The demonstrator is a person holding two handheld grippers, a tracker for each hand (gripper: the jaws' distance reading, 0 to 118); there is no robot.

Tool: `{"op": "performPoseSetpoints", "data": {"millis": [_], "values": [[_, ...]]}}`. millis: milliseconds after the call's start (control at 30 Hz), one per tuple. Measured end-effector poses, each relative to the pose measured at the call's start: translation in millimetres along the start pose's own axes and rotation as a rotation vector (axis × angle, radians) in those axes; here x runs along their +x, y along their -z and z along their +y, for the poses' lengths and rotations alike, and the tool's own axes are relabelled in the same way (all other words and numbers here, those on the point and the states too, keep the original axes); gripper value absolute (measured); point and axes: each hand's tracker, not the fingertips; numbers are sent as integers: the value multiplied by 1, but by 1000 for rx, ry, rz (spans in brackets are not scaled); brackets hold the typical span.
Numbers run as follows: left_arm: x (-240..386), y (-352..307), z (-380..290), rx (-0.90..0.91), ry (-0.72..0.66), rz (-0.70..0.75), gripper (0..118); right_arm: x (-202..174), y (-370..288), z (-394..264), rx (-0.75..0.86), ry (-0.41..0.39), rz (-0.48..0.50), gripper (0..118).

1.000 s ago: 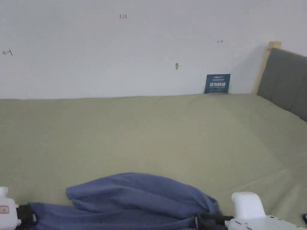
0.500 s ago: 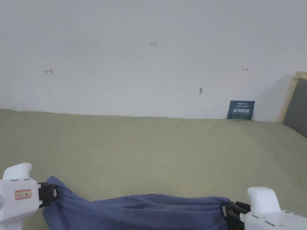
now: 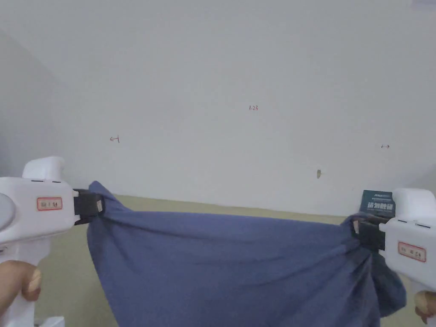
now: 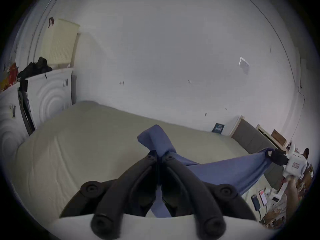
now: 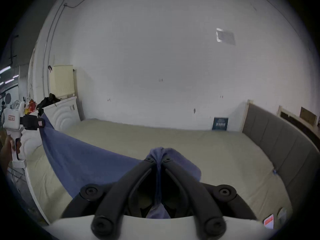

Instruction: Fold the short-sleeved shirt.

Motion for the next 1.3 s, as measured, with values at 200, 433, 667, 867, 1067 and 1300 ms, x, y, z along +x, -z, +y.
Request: {"op": "performPoseSetpoints", "data": {"millis": [200, 433, 667, 867, 1067, 1300], "values": [[15, 7, 39, 49, 92, 58, 4, -3, 20, 43, 100, -61, -56, 3], [31, 29, 67, 105, 185, 88, 4, 9, 51, 65, 150, -8, -72, 3], [34, 50, 86, 134, 210, 86, 4, 16, 78, 69, 151, -44, -61, 3], [15, 53, 41, 107, 142, 61, 4, 12, 78, 30, 108, -25, -37, 3], [-3, 38, -41, -9, 210, 117, 4, 3, 61, -54, 41, -5, -31, 3], [-24, -6, -160, -32, 172, 111, 4, -2, 13, -165, -44, 30, -47, 3]]}}
